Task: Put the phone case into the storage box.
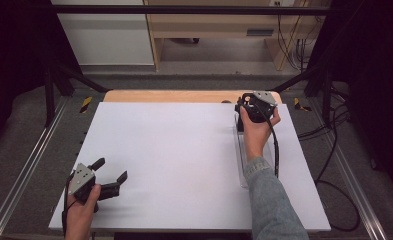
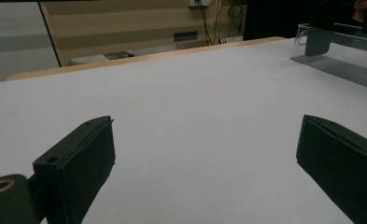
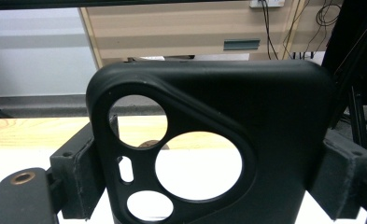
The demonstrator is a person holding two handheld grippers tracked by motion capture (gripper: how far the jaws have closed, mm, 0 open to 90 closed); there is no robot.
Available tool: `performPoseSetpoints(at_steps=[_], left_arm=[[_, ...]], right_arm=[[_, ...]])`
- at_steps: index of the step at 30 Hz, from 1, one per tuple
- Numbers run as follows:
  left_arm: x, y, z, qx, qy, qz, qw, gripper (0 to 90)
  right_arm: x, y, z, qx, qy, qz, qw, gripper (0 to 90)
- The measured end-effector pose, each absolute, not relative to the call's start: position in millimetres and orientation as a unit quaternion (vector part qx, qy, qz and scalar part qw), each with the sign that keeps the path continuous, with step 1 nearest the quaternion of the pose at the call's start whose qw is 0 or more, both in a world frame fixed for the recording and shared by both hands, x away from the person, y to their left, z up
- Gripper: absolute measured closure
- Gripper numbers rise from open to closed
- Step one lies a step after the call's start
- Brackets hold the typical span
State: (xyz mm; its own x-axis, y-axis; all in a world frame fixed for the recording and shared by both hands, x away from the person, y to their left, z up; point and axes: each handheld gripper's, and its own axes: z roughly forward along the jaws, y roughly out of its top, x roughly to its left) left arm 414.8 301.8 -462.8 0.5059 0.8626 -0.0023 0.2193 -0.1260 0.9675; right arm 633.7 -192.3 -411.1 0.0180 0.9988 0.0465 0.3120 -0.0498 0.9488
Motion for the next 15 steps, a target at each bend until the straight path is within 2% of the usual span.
performPoseSetpoints(at_steps=[15], left_arm=[[414.6,298.0,-463.5,0.695,0.383,0.297,0.531,4.8]], right_arm=[[638.7,-187.3,-418.3,0.583,0.560,0.429,0.403,13.4]])
